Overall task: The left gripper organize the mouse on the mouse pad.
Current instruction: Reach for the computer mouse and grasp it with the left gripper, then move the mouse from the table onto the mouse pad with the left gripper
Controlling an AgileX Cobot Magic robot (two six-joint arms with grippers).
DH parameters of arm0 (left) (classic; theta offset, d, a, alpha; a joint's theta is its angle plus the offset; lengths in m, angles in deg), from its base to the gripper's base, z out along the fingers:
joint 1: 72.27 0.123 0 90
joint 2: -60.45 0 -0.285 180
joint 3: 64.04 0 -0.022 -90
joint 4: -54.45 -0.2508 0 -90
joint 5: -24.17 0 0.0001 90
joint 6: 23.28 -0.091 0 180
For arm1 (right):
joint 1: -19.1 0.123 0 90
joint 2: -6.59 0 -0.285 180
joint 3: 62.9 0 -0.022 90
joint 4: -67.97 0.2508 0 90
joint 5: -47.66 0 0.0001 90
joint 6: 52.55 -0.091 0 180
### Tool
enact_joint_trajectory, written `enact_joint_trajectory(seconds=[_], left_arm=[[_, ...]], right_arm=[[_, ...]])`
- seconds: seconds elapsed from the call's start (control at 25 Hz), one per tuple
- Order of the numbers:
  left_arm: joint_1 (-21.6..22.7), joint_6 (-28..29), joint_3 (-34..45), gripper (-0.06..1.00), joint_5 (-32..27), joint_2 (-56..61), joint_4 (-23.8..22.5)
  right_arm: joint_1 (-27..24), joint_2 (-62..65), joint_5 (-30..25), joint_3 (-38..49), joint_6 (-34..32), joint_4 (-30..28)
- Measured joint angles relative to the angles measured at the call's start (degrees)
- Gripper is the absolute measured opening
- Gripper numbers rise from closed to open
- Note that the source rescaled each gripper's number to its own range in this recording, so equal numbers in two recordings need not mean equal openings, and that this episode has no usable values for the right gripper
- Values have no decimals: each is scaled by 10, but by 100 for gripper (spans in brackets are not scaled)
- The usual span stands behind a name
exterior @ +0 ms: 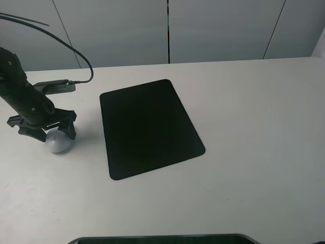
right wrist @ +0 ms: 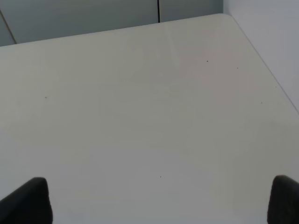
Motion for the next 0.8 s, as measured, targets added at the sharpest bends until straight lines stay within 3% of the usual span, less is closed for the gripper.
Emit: enact_joint_trajectory(seconds=[0.04, 0.08, 0.12, 0.16, 0.8], left_arm=[[0, 0, 0, 61, -1, 0, 0], [0, 0, 0, 26, -1, 0, 0], [0, 0, 0, 0, -1, 0, 0], [0, 0, 0, 4, -2, 0, 0], [0, -22, 0, 4, -12, 0, 11]], right_arm=[[0, 0, 0, 0, 0, 0], [0, 0, 0, 0, 0, 0], [0, 0, 0, 0, 0, 0], [0, 0, 0, 0, 0, 0], [0, 0, 0, 0, 0, 0]])
